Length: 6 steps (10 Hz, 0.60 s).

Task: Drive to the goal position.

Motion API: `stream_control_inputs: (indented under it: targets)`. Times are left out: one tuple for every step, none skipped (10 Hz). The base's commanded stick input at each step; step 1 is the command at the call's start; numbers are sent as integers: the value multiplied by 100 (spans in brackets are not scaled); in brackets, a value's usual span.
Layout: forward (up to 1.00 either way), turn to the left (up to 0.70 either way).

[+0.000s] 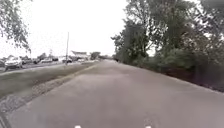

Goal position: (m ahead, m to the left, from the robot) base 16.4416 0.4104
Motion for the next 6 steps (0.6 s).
stream_control_inputs:
  targets:
    - [70, 0]
    - [70, 0]
    - [70, 0]
    - [70, 0]
    - [70, 0]
    - [70, 0]
